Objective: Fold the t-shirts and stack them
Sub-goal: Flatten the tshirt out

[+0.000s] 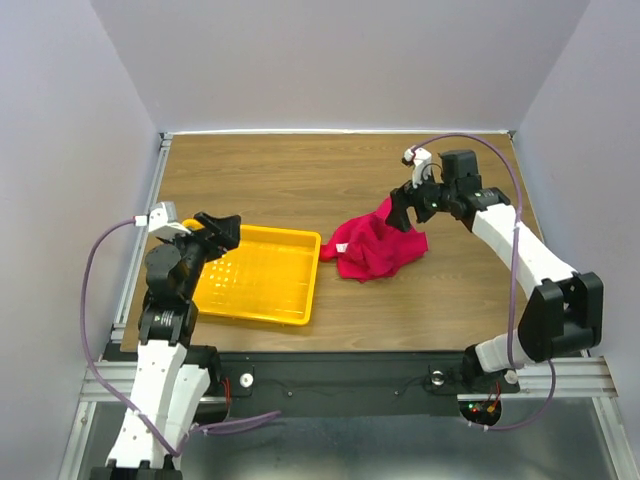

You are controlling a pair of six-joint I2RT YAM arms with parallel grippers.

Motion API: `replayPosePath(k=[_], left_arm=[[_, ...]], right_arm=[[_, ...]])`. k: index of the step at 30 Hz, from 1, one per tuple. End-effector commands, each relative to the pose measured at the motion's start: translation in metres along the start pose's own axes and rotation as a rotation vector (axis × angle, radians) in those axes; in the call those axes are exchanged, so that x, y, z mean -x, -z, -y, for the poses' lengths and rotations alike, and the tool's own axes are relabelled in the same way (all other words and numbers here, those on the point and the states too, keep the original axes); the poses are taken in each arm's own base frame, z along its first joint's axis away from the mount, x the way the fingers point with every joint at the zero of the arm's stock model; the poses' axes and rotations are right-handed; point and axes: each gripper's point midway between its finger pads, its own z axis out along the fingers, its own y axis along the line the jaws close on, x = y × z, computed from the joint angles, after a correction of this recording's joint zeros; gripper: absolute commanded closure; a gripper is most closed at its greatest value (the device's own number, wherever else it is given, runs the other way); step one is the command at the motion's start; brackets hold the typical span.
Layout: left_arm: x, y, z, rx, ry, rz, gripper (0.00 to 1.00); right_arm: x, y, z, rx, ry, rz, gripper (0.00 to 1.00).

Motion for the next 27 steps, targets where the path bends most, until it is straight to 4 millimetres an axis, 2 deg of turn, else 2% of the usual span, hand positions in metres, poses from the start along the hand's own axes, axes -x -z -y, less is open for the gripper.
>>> replayPosePath(k=[1, 2, 4, 5, 6, 8, 9, 10, 11, 12, 13, 14, 17, 20, 24, 27], left_arm=[[-0.022, -0.004, 0.019, -0.081, 0.118, -0.139, 0.03], [-0.028, -0.008, 0.019, -0.08, 0.128, -0.176, 0.04], [-0.042, -0.008, 0.022, -0.093, 0.148, -0.261, 0.06], [-0.048, -0.013, 0.022, -0.086, 0.157, -0.31, 0.08], [-0.059, -0.011, 0.023, -0.089, 0.162, -0.373, 0.08], [-0.075, -0.013, 0.031, -0.09, 0.146, -0.466, 0.09], [-0.084, -0.013, 0.027, -0.053, 0.125, -0.502, 0.09], [-0.084, -0.014, 0.033, -0.051, 0.105, -0.513, 0.09], [-0.102, -0.011, 0.044, -0.06, 0.08, -0.579, 0.09], [-0.109, -0.012, 0.039, -0.008, 0.056, -0.594, 0.09], [-0.117, -0.011, 0.042, -0.001, 0.038, -0.62, 0.09], [-0.132, -0.011, 0.043, 0.032, 0.009, -0.664, 0.09], [-0.152, -0.017, 0.036, 0.135, -0.025, -0.691, 0.09], [-0.153, -0.031, 0.015, 0.328, 0.045, -0.629, 0.07], [-0.151, -0.048, 0.006, 0.503, 0.244, -0.524, 0.05], [-0.15, -0.064, 0.004, 0.589, 0.325, -0.481, 0.04]], right_arm=[[0.019, 0.028, 0.021, -0.147, 0.116, 0.072, 0.0], [0.017, 0.033, 0.027, -0.155, 0.103, 0.08, 0.0], [0.006, 0.038, 0.024, -0.123, 0.083, 0.085, 0.0], [0.001, 0.041, 0.028, -0.125, 0.063, 0.089, 0.0], [-0.01, 0.04, 0.026, -0.111, 0.046, 0.081, 0.0], [-0.02, 0.04, 0.024, -0.078, 0.022, 0.093, 0.0], [-0.024, 0.04, 0.022, -0.067, 0.014, 0.095, 0.0], [-0.032, 0.039, 0.017, -0.038, 0.003, 0.103, 0.0], [-0.037, 0.042, 0.02, -0.039, -0.016, 0.113, 0.0], [-0.04, 0.044, 0.02, -0.032, -0.028, 0.126, 0.0], [-0.042, 0.047, 0.019, -0.022, -0.036, 0.141, 0.0], [-0.047, 0.051, 0.018, -0.009, -0.046, 0.164, 0.0], [-0.053, 0.058, 0.016, -0.004, -0.042, 0.187, 0.0], [-0.057, 0.061, 0.021, -0.014, -0.051, 0.193, 0.0], [-0.056, 0.063, 0.023, -0.011, -0.065, 0.197, 0.0], [-0.058, 0.063, 0.022, -0.005, -0.068, 0.197, 0.0]])
